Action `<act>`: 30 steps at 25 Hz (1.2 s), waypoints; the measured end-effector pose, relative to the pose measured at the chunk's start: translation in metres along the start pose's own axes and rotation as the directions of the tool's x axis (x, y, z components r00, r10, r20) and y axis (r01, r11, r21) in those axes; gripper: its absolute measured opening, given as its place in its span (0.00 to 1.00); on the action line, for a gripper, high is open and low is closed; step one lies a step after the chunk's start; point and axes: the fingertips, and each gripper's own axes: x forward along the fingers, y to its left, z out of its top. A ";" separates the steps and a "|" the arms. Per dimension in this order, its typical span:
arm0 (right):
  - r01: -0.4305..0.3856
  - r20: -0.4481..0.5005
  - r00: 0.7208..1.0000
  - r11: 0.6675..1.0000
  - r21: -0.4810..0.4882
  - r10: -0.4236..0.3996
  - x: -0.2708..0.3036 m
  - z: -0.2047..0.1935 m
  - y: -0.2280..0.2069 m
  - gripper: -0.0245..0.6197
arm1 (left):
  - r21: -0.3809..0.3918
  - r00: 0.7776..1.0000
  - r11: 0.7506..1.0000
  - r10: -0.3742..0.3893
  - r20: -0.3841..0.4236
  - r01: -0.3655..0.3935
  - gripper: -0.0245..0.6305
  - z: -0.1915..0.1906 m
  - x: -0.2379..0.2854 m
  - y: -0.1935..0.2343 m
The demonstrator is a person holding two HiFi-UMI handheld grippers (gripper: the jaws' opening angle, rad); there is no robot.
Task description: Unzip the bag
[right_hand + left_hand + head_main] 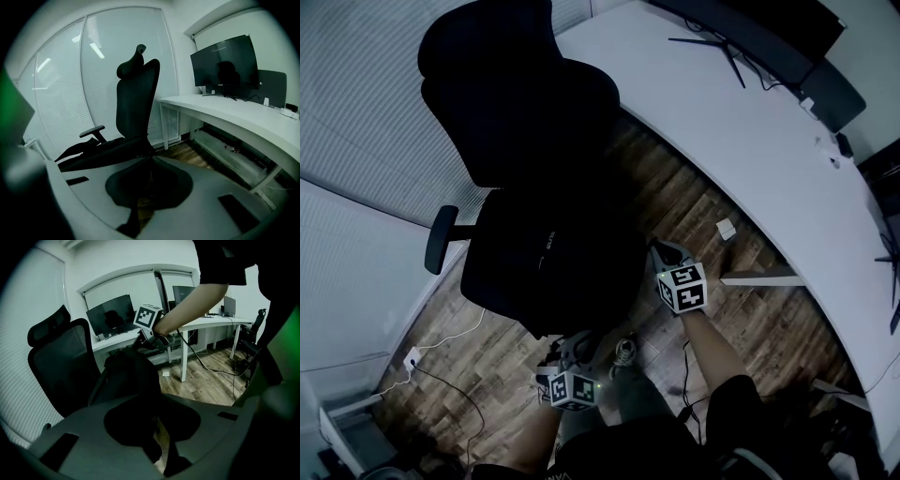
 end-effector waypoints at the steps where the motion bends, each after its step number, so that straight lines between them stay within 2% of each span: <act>1: 0.001 -0.005 1.000 1.000 -0.001 -0.001 0.003 0.000 -0.002 0.11 | 0.001 1.000 1.000 0.000 0.000 0.000 0.18 -0.001 0.000 -0.001; 14: 0.013 -0.041 0.999 1.000 -0.017 -0.014 0.044 0.003 -0.019 0.11 | -0.027 1.000 1.000 0.008 0.008 -0.008 0.15 -0.004 0.003 0.001; 19: 0.007 -0.032 0.999 1.000 0.011 -0.006 0.043 0.002 -0.019 0.11 | -0.013 1.000 1.000 0.010 0.005 -0.010 0.15 -0.007 0.006 -0.002; 25: 0.010 -0.028 1.000 0.999 0.038 -0.009 0.040 -0.001 -0.016 0.11 | -0.029 1.000 1.000 0.009 0.010 -0.009 0.16 -0.007 0.005 0.000; 30: 0.009 -0.017 1.000 0.999 0.053 -0.008 0.027 -0.007 -0.012 0.12 | -0.078 1.000 0.997 0.003 0.006 -0.003 0.18 -0.001 0.004 0.002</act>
